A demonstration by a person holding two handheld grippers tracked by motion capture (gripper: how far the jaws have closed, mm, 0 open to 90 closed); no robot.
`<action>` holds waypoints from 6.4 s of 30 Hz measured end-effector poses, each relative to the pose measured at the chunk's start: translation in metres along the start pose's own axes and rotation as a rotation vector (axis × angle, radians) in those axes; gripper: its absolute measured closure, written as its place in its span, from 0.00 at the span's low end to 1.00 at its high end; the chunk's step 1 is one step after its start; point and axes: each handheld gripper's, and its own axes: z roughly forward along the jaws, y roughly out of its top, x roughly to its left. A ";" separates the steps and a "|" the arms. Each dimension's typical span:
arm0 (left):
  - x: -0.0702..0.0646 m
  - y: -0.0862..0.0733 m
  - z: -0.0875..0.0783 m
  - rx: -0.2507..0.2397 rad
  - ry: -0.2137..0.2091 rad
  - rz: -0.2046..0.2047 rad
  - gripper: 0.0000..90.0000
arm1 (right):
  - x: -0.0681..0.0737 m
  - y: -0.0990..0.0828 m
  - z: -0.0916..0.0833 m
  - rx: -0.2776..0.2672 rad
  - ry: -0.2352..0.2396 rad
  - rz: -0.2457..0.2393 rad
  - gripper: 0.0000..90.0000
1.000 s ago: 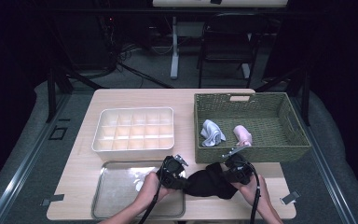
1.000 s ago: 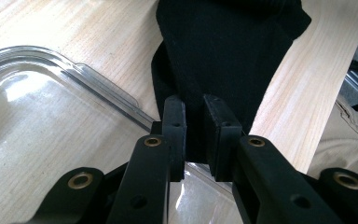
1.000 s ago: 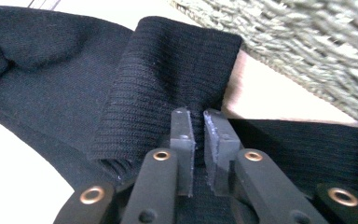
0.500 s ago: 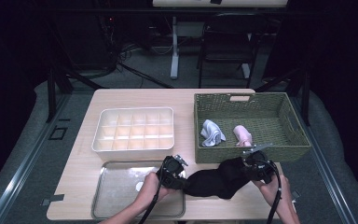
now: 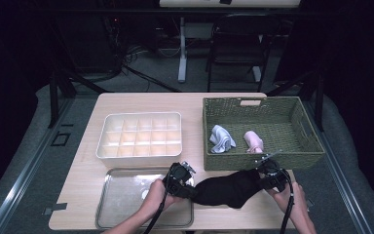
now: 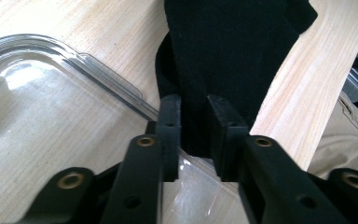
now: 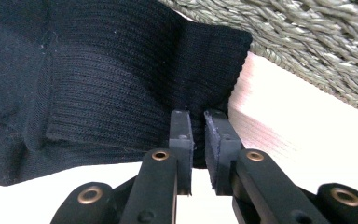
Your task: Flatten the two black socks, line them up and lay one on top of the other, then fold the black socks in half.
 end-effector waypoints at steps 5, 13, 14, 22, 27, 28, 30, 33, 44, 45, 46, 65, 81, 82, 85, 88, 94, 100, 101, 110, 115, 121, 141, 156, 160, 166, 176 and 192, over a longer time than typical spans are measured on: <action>-0.001 0.002 -0.004 -0.023 0.010 0.015 0.75 | 0.002 0.000 -0.010 0.005 0.025 -0.019 0.69; -0.004 0.003 -0.010 -0.066 0.032 0.035 0.74 | 0.050 0.006 -0.038 -0.136 0.094 -0.130 0.70; -0.005 0.003 -0.009 -0.065 0.033 0.043 0.75 | 0.055 0.007 -0.034 -0.113 0.103 -0.152 0.71; -0.008 0.003 0.002 -0.032 0.066 0.073 0.89 | 0.065 0.010 0.003 0.023 0.052 -0.152 0.85; -0.006 0.003 0.003 -0.031 0.063 0.066 0.92 | 0.066 0.007 0.001 -0.029 0.093 -0.118 0.97; -0.006 0.003 0.003 -0.030 0.065 0.062 0.92 | 0.063 0.009 -0.003 -0.002 0.097 -0.147 0.97; -0.006 0.004 0.004 -0.031 0.075 0.061 0.92 | 0.063 0.009 -0.012 -0.019 0.099 -0.141 0.97; -0.004 0.004 0.005 -0.033 0.058 0.056 0.92 | 0.060 0.008 -0.026 -0.054 0.128 -0.129 0.97; -0.001 0.005 0.002 -0.036 0.050 0.039 0.92 | 0.066 0.002 -0.018 0.069 0.221 -0.150 0.96; 0.000 0.005 0.002 -0.038 0.049 0.038 0.92 | 0.067 0.001 -0.011 0.087 0.215 -0.143 0.94; 0.000 0.004 0.002 -0.038 0.046 0.035 0.92 | 0.067 0.002 -0.007 0.103 0.216 -0.146 0.91; -0.001 0.006 0.004 -0.007 0.035 0.035 0.81 | 0.009 0.001 -0.008 -0.065 0.025 0.015 0.70; -0.003 0.004 -0.001 0.001 0.041 0.054 0.93 | 0.012 0.000 0.003 -0.079 -0.070 -0.010 0.91; -0.003 0.003 -0.002 0.002 0.037 0.051 0.93 | 0.012 0.000 0.002 -0.062 -0.074 -0.022 0.91; -0.003 0.003 -0.004 0.017 0.040 0.056 0.93 | 0.012 0.000 0.003 -0.068 -0.073 -0.017 0.91; -0.002 0.003 -0.004 0.020 0.041 0.059 0.90 | 0.012 0.000 0.003 -0.080 -0.069 -0.009 0.88; 0.000 0.005 -0.003 0.025 0.038 0.045 0.66 | -0.004 -0.007 -0.011 -0.140 -0.013 0.055 0.68; -0.008 0.007 0.001 0.054 0.048 0.081 0.64 | -0.009 -0.007 0.004 -0.064 0.007 0.076 0.62; -0.009 0.007 0.002 0.058 0.045 0.085 0.64 | -0.009 -0.007 0.004 -0.067 0.014 0.080 0.62; -0.015 0.009 0.009 0.084 0.045 0.112 0.74 | -0.007 -0.007 0.005 -0.055 0.037 0.075 0.72; -0.015 0.007 0.011 0.085 0.048 0.114 0.85 | -0.006 -0.008 0.005 -0.066 0.064 0.079 0.83; -0.016 0.007 0.012 0.083 0.046 0.124 0.92 | -0.010 -0.010 0.003 -0.067 0.079 0.090 0.86; -0.013 0.012 0.014 0.042 0.024 0.102 0.92 | -0.003 -0.010 -0.031 -0.128 0.026 0.055 0.86; -0.008 0.015 0.018 0.016 0.003 0.067 0.92 | 0.019 -0.006 -0.056 -0.193 0.052 -0.008 0.86; -0.009 0.016 0.019 0.016 -0.013 0.058 0.92 | 0.031 -0.004 -0.063 -0.209 0.085 -0.047 0.86; -0.008 0.016 0.021 0.001 -0.021 0.039 0.92 | 0.049 0.002 -0.068 -0.230 0.111 -0.100 0.86; -0.008 0.018 0.024 0.004 -0.029 0.033 0.92 | 0.077 0.015 -0.061 -0.247 0.152 -0.161 0.86; -0.006 0.019 0.027 -0.013 -0.040 0.013 0.90 | 0.110 0.030 -0.017 -0.154 0.168 -0.257 0.86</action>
